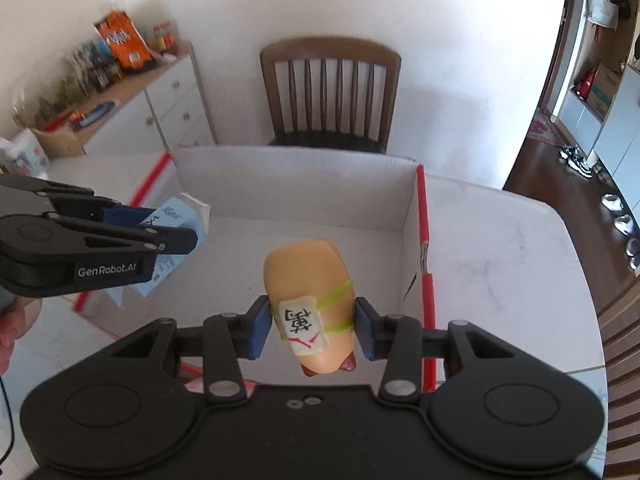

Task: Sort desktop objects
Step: 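Carry the yellow toy and white carton with both tools into the red box, then open both tools to drop the toy and carton inside the box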

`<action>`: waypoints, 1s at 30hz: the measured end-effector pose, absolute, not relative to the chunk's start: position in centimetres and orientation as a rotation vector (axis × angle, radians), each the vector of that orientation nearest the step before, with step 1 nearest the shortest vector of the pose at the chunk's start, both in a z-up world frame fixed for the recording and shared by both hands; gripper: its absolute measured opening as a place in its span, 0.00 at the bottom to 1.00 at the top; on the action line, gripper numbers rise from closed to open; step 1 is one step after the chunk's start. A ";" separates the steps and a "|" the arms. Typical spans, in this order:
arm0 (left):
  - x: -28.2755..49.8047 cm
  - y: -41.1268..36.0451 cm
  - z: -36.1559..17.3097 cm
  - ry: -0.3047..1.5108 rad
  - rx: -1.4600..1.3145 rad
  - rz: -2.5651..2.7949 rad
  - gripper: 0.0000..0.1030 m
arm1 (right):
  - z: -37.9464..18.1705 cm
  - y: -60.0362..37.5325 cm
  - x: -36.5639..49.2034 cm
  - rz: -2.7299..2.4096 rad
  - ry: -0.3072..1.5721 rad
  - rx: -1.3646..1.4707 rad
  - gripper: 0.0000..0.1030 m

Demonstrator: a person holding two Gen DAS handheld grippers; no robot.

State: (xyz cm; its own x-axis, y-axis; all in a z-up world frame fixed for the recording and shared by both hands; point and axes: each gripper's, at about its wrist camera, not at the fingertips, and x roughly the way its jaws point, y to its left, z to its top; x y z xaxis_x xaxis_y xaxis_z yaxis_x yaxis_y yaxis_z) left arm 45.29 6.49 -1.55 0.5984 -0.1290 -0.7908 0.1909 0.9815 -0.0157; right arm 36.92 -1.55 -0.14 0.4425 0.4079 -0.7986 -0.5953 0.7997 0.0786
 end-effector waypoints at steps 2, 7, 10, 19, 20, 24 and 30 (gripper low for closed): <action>46.0 6.4 -2.5 0.931 0.077 -0.184 0.27 | -0.9 -1.1 37.6 0.621 0.945 -0.239 0.42; 47.6 5.7 -4.5 0.959 0.111 -0.174 0.27 | -3.0 0.0 38.8 0.601 0.990 -0.270 0.41; 48.4 5.3 -5.6 0.983 0.133 -0.177 0.27 | -4.1 0.4 39.4 0.600 1.020 -0.252 0.41; 49.6 4.8 -8.4 1.048 0.131 -0.174 0.27 | -6.5 1.2 40.1 0.577 1.079 -0.270 0.41; 49.7 4.7 -8.4 1.053 0.127 -0.179 0.27 | -6.7 1.3 40.2 0.573 1.086 -0.274 0.41; 50.6 4.7 -8.8 1.100 0.123 -0.179 0.27 | -7.3 1.6 40.4 0.567 1.120 -0.280 0.41; 51.9 5.4 -10.1 1.196 0.072 -0.176 0.28 | -7.8 1.5 40.2 0.570 1.141 -0.295 0.42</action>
State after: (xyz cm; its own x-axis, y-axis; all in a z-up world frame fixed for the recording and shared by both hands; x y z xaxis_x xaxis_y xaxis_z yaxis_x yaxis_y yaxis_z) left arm 51.85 5.36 -10.05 0.3547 -0.0978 -0.9298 0.1741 0.9840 -0.0371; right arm 40.23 1.52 -7.76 0.2962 0.2754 -0.9146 -0.5661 0.8218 0.0641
